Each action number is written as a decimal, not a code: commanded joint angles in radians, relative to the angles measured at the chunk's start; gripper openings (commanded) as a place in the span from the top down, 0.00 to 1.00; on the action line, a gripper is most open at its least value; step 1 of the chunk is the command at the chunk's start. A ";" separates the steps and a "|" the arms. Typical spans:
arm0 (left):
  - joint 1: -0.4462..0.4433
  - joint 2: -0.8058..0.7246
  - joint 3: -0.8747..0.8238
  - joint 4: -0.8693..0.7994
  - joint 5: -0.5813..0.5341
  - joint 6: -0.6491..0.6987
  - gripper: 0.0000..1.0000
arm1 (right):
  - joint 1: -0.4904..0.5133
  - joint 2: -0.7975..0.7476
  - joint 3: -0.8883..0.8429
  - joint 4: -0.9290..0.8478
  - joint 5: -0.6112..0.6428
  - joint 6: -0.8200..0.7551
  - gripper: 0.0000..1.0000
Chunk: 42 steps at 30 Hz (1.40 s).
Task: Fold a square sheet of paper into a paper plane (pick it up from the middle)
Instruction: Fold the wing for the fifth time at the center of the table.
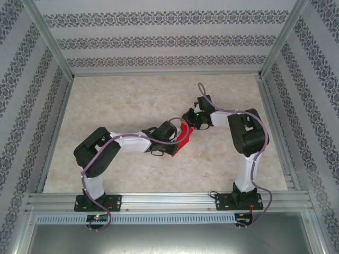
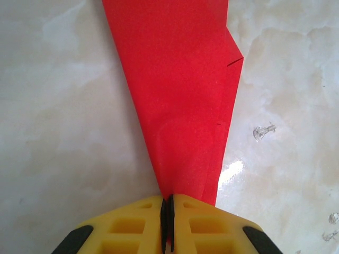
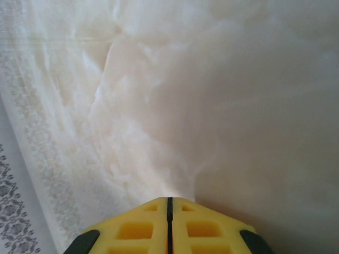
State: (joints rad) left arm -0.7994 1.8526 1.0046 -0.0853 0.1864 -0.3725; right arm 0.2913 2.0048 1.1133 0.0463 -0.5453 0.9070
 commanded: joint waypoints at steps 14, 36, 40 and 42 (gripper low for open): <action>-0.012 0.081 -0.039 -0.137 -0.017 0.016 0.86 | -0.032 -0.253 -0.064 -0.135 -0.032 -0.106 0.92; -0.022 0.016 -0.007 -0.137 0.014 0.001 0.85 | 0.106 -0.131 -0.311 0.154 -0.087 0.059 0.94; -0.049 -0.010 -0.009 -0.168 -0.025 0.003 0.85 | 0.093 -0.114 -0.312 0.074 -0.028 0.001 0.94; -0.066 -0.019 -0.013 -0.181 -0.032 0.000 0.84 | 0.088 -0.107 -0.319 0.051 -0.007 -0.023 0.94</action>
State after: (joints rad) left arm -0.8242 1.8416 1.0176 -0.1146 0.1593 -0.3733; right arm 0.3965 1.8545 0.8051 0.2054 -0.6624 0.9543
